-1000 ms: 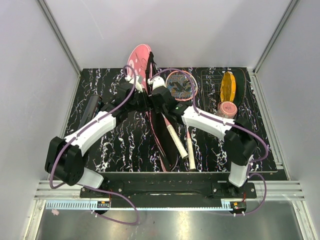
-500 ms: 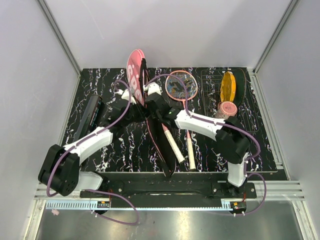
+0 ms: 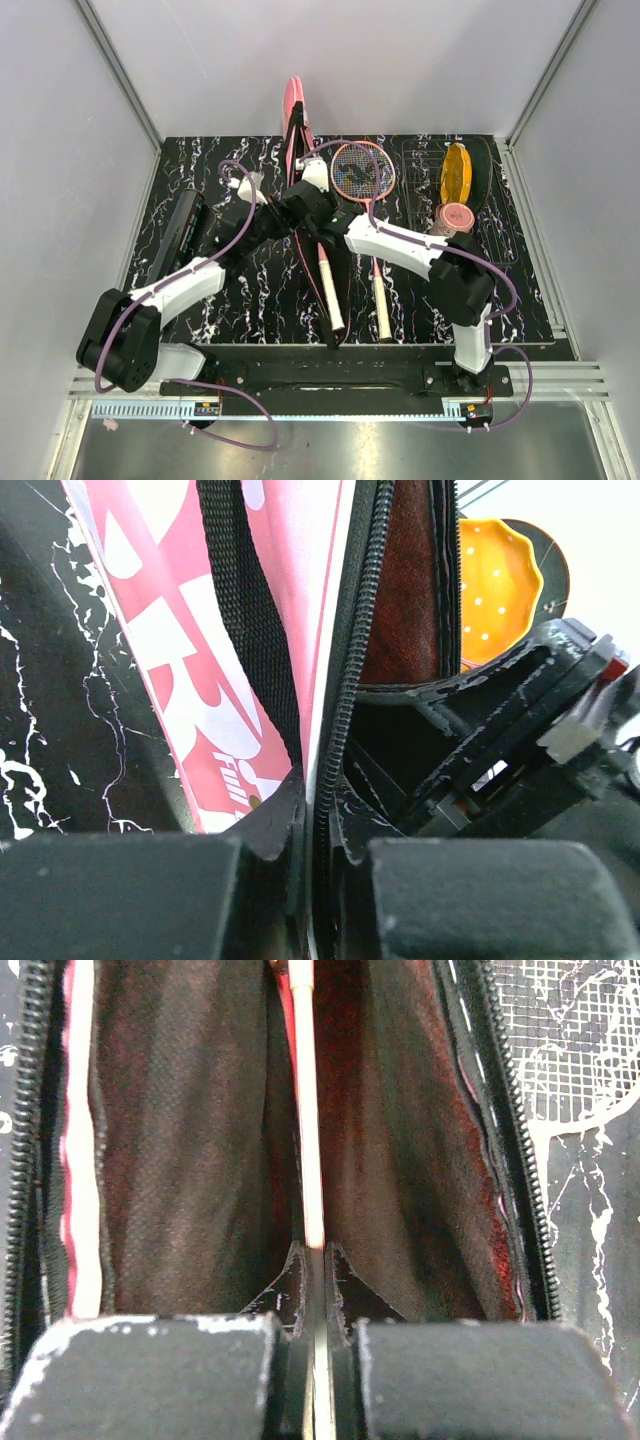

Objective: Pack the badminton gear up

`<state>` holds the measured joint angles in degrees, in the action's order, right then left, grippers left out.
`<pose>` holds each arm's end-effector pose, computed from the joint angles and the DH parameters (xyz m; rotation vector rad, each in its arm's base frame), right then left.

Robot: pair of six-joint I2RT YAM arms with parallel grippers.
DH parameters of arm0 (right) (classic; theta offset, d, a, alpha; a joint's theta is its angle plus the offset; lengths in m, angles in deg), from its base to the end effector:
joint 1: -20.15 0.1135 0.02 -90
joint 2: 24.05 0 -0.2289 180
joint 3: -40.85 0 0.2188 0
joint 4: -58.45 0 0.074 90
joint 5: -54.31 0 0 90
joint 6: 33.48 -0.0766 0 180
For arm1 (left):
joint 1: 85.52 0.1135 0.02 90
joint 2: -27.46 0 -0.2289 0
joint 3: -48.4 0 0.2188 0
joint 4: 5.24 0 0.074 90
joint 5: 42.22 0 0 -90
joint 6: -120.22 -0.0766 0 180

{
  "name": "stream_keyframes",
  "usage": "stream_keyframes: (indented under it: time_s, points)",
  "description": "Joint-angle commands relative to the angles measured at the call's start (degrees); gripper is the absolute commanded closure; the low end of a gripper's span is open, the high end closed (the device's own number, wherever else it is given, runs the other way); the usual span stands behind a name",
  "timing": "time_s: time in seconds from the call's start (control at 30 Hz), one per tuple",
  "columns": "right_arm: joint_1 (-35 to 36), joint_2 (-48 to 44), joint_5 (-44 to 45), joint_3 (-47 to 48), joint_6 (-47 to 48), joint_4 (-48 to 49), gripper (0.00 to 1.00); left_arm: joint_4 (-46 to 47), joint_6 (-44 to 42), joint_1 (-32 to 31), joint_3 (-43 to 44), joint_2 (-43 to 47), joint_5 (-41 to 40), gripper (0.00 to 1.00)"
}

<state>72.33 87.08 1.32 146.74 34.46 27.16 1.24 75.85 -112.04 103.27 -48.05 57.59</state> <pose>0.2995 0.3106 0.2266 -0.1978 2.0575 0.0756 0.2737 -0.1512 0.2214 -0.1940 1.9335 -1.0239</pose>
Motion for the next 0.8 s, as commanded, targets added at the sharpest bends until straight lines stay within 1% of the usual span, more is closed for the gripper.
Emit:
stream_keyframes:
  time_s: [0.0,0.03,0.07,0.1,0.17,0.3,0.33,0.4,0.43,0.47,0.5,0.53,0.6,0.67,0.7,0.77]
  points:
    - [-1.47,1.80,8.43,0.56,-1.67,14.76,1.00,2.13,3.33,-1.51,-2.31,1.24,9.10,1.00]
    - [-1.47,2.07,8.42,0.12,-1.14,14.76,0.98,1.52,3.24,-1.51,-2.40,1.41,8.66,1.00]
    - [-1.47,2.25,8.25,-0.67,-0.88,16.76,0.95,0.99,2.54,-1.51,-2.22,1.67,8.39,1.00]
    - [-1.47,2.33,7.90,-1.11,-0.44,17.04,0.90,0.20,2.19,-1.43,-1.96,1.94,7.96,1.00]
    - [-1.38,2.34,6.58,-3.04,0.97,18.79,0.88,-1.65,1.40,-1.34,-1.61,2.20,7.16,1.00]
    - [-1.29,0.50,2.46,-4.63,3.86,18.46,0.79,-4.19,0.26,-0.81,-0.64,2.82,6.20,1.00]
    - [-1.29,-0.29,-0.86,-5.85,5.52,18.54,0.70,-6.46,-0.18,-0.64,0.14,2.91,5.32,1.00]
    - [-1.29,-3.27,-5.96,-7.17,6.85,18.54,0.58,-8.41,-1.33,-0.11,0.76,3.26,4.35,1.00]
    - [-1.21,-4.33,-7.47,-8.14,7.21,18.02,0.47,-10.24,-2.03,0.07,1.29,3.35,3.56,1.00]
    - [-1.29,-5.30,-9.22,-8.41,7.56,16.71,0.42,-11.05,-2.38,0.33,1.55,3.52,3.12,1.00]
    - [-1.29,-6.96,-12.03,-8.24,8.08,15.74,0.39,-12.53,-2.65,0.77,1.82,3.78,2.86,1.00]
    - [-1.29,-7.85,-13.27,-8.06,8.09,13.20,0.33,-13.24,-2.91,0.95,2.26,3.79,2.16,1.00]
    - [-1.21,-10.92,-16.25,-8.15,8.18,9.41,0.30,-14.56,-3.61,1.74,2.61,4.22,1.80,1.00]
    - [-1.38,-13.39,-19.07,-9.20,8.61,7.48,0.25,-15.36,-4.40,2.09,3.22,4.31,1.62,1.00]
    - [-1.38,-15.75,-21.52,-9.20,8.97,6.25,0.24,-16.49,-4.58,2.18,3.49,4.14,1.54,1.00]
    - [-1.56,-18.13,-23.56,-9.29,9.06,2.22,0.19,-17.47,-5.11,2.35,4.63,3.88,1.27,1.00]
